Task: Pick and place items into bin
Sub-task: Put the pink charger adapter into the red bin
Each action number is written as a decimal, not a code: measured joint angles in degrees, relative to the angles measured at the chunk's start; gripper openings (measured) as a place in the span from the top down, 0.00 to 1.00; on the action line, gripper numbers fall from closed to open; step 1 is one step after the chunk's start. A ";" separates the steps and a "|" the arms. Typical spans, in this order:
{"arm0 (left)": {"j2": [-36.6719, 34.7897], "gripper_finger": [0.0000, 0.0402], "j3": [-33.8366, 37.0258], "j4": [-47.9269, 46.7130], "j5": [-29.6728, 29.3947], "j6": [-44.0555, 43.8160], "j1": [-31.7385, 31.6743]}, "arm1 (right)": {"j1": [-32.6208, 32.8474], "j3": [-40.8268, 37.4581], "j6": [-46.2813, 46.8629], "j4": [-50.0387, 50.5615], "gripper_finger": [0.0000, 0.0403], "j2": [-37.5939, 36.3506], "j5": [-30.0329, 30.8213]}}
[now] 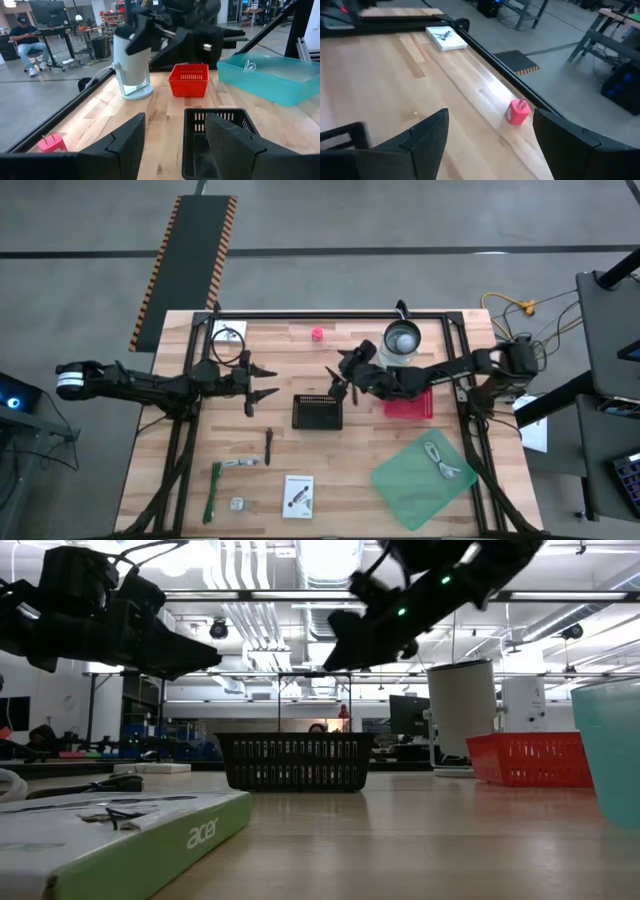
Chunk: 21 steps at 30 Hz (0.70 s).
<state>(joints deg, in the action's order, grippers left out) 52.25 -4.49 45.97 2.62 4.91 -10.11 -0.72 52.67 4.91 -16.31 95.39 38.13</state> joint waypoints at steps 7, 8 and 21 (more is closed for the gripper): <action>-0.39 0.52 0.02 0.00 0.02 0.00 -0.02 | -3.79 10.01 0.48 10.18 0.32 7.33 -0.83; -0.43 0.52 0.04 0.04 0.01 0.00 -0.02 | -4.54 11.72 1.08 13.07 0.32 8.39 -0.85; -0.49 0.52 0.13 0.19 0.02 0.02 0.00 | -13.18 25.21 0.58 21.96 0.32 16.87 -25.36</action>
<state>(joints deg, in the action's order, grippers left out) 51.76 -4.36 46.15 2.63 4.93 -10.12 -13.90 77.88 5.49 5.65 112.25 12.77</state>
